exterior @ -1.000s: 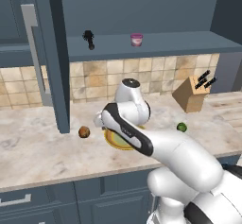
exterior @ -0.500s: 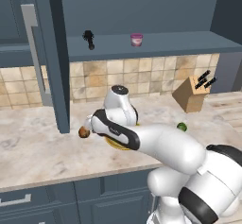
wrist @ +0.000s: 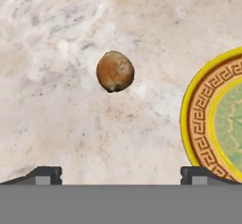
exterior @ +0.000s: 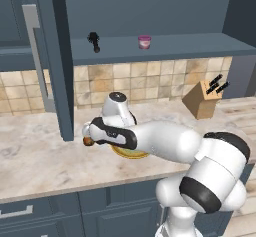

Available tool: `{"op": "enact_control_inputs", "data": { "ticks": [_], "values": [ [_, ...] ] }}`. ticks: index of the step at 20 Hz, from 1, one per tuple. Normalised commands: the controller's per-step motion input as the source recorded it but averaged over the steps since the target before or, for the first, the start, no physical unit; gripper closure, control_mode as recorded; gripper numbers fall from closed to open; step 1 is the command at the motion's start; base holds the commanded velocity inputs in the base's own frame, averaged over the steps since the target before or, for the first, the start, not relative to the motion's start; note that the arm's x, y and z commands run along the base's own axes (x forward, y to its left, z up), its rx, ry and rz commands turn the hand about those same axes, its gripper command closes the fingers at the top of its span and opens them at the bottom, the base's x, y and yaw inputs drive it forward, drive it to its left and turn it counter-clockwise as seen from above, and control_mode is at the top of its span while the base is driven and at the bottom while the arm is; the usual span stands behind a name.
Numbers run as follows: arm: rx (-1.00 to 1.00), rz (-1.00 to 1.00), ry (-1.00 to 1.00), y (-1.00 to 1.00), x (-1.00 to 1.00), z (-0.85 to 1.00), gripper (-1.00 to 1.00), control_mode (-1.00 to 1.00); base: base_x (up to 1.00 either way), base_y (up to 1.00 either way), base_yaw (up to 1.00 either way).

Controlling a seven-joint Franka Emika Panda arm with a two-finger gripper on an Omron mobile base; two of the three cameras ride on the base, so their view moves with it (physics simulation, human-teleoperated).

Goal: Pick the avocado and bread from the counter and place them on the plate. Then pick the jam from the cabinet and place it next to the plate. Lastly close the cabinet door.

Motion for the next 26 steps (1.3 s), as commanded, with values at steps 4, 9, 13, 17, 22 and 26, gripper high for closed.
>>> {"op": "enact_control_inputs", "data": {
  "ticks": [4, 9, 13, 17, 22, 26],
  "values": [
    [0.00, 0.00, 0.00, 0.21, 0.36, -0.17, -1.00, -1.00, 0.00, 0.00, 0.00],
    [0.00, 0.00, 0.00, 0.18, 0.37, -0.24, -1.00, -1.00, 0.00, 0.00, 0.00],
    [0.00, 0.00, 0.00, 0.14, 0.31, -0.28, -1.00, -1.00, 0.00, 0.00, 0.00],
    [0.00, 0.00, 0.00, 0.07, 0.26, -0.26, -1.00, -1.00, 0.00, 0.00, 0.00],
    [0.00, 0.00, 0.00, 0.10, 0.32, -0.31, -1.00, -1.00, 0.00, 0.00, 0.00],
    [0.00, 0.00, 0.00, 0.12, 0.29, -0.30, -1.00, -1.00, 0.00, 0.00, 0.00]
  ]
}}
